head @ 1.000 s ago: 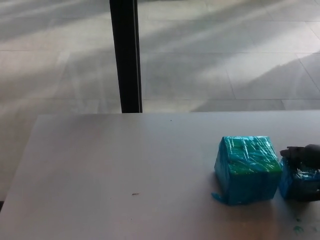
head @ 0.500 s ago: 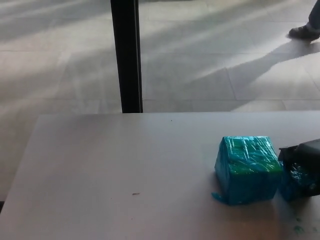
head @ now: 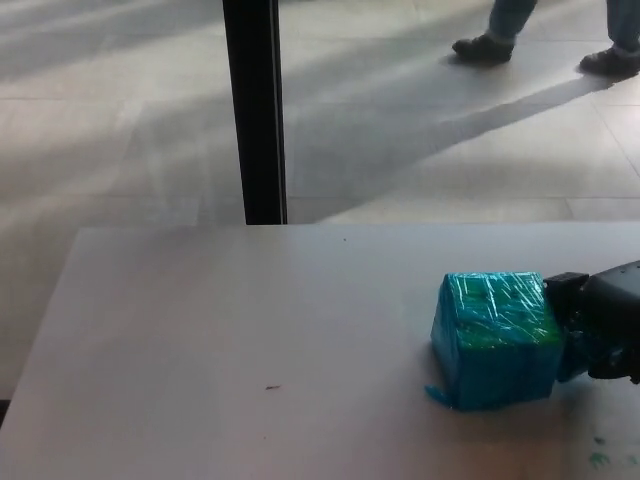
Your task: The robot uses its right hand to pick up the small cube kept on the middle on the desk and place it on the bigger cube kept next to it
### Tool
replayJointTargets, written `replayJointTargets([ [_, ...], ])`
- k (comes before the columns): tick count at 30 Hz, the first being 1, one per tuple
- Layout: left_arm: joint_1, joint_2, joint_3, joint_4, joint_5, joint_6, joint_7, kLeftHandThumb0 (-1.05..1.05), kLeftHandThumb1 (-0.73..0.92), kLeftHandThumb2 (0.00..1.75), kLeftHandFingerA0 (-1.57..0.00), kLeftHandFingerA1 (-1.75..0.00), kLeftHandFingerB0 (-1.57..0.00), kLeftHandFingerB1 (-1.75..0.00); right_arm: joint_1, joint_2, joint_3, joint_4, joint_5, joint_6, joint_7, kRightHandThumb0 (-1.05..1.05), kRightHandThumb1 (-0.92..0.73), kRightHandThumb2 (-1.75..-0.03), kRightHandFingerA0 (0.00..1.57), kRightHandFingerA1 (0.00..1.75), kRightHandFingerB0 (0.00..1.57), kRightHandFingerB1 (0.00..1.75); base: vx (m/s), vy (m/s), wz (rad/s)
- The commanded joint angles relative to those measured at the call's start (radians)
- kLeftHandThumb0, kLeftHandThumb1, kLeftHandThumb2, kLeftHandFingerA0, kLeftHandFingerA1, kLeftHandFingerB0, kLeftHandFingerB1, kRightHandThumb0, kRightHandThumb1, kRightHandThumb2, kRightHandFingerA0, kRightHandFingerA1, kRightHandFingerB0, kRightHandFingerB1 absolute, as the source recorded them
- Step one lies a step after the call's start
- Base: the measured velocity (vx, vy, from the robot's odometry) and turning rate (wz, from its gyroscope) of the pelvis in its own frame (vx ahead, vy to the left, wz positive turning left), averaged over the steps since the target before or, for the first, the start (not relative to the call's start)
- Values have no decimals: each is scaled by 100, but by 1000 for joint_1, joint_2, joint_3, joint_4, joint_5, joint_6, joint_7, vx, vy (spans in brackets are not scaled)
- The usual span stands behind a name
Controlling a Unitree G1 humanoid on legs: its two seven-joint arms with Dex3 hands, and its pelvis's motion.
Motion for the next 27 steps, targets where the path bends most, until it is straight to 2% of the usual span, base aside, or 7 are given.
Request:
replayJointTargets([
  [1,15,18,11,-1,-17,7,4,-93,83,66,-28,-38,-21,-31,-18,-95,-111,24,30,-174,-156,-15,-67,-71,79,174,70,135,0,0,0],
  [5,15,17,14,1,-19,3,-2,-93,83,65,-27,-37,-19,-30,-58,-118,-157,37,32,-182,-114,-26,-64,-67,87,158,85,68,0,0,0],
  [8,18,15,10,-5,-13,-2,9,-93,83,66,-27,-37,-20,-31,-98,-144,-180,36,15,-202,-101,-17,-61,-80,80,175,68,151,0,0,0],
  [10,19,14,17,-11,-20,4,11,-93,66,104,-21,-47,-12,-41,-144,-152,-181,62,-2,-223,-103,-19,-60,-84,81,175,68,153,0,0,0],
  [15,17,17,16,-6,-17,8,4,-94,82,66,-28,-38,-20,-31,-188,-155,-202,52,24,-240,-49,-16,-63,-78,93,174,60,148,0,0,0],
  [25,21,17,14,-13,-11,1,13,-91,65,103,-22,-47,-15,-43,-214,-88,-245,-97,112,-239,126,-16,-57,-90,78,175,66,156,0,0,0],
  [27,22,18,10,-15,-7,0,11,-93,84,66,-28,-38,-21,-31,-210,-86,-241,-125,119,-230,169,-10,-63,-79,90,175,60,151,0,0,0],
])
